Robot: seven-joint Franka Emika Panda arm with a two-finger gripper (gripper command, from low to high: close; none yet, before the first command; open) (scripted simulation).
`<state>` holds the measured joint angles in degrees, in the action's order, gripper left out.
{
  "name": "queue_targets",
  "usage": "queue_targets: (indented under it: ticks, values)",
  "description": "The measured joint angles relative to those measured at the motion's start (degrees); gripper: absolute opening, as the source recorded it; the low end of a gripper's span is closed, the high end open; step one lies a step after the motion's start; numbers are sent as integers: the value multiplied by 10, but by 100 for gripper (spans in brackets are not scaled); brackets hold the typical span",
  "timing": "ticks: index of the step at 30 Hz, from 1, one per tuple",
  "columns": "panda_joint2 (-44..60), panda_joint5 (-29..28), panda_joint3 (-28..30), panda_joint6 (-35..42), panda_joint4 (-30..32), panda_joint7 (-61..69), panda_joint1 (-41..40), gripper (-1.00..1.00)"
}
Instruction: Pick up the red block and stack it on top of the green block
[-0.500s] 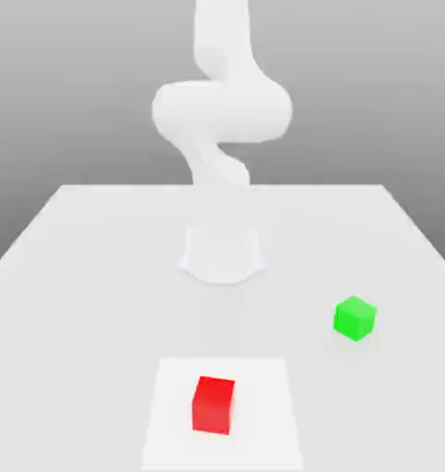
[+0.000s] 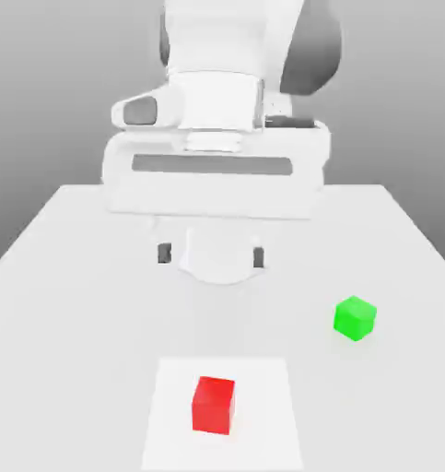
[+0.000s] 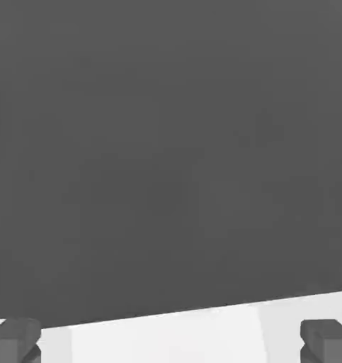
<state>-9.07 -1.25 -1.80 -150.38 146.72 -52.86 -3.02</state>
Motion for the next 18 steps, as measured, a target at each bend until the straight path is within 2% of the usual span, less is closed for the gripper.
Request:
queue_targets:
  ticks: [6, 12, 13, 18]
  values:
    - [124, 6, 0, -64, 50, -16, -3, 0]
    - [249, 2, 7, -163, 42, -22, 3, 0]
    - [261, 1, 9, -173, 40, -23, 4, -100]
    - [261, 0, 8, -174, 40, -24, 4, -100]
